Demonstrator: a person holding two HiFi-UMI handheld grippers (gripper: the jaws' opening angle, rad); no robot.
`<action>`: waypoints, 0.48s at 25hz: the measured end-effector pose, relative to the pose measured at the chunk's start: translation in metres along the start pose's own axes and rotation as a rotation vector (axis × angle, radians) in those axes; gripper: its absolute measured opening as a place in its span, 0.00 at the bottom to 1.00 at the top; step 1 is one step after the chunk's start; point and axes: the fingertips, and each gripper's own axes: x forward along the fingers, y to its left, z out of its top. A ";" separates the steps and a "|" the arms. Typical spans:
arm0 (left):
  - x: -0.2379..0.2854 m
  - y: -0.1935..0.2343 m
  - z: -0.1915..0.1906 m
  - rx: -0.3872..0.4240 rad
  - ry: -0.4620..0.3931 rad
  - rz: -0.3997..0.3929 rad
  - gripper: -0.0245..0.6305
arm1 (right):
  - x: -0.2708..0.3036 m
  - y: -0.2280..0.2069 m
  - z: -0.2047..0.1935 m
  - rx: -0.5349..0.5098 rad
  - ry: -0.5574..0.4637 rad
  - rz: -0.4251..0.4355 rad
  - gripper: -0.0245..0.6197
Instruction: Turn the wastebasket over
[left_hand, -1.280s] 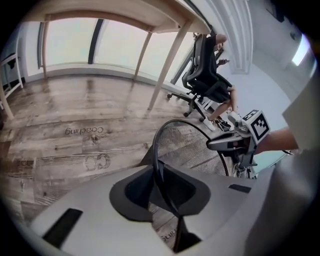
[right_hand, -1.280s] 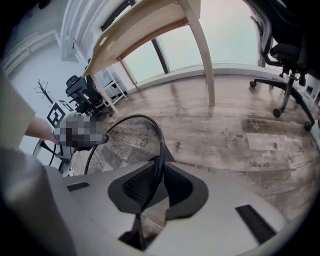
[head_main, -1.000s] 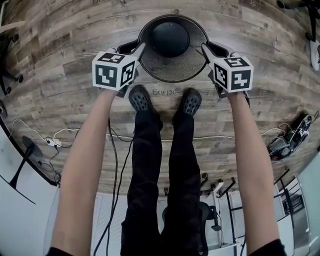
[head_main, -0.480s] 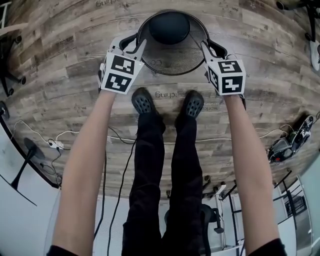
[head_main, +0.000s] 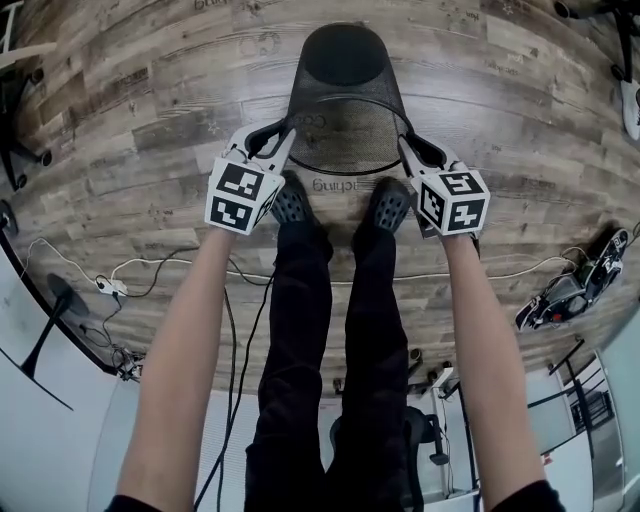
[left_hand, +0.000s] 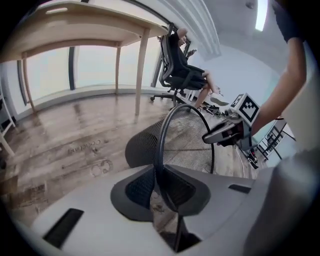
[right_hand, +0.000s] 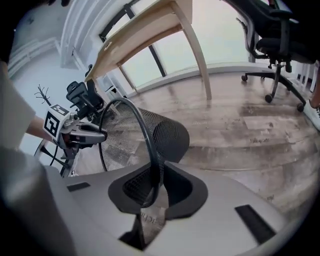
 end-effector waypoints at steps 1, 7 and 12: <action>-0.001 -0.006 -0.010 -0.005 0.009 -0.011 0.14 | 0.000 0.003 -0.013 0.003 0.017 0.011 0.14; 0.007 -0.028 -0.073 0.054 0.099 -0.046 0.14 | 0.011 0.013 -0.085 -0.065 0.136 0.040 0.16; 0.052 -0.029 -0.135 0.141 0.220 -0.066 0.15 | 0.052 -0.011 -0.124 -0.148 0.187 0.002 0.17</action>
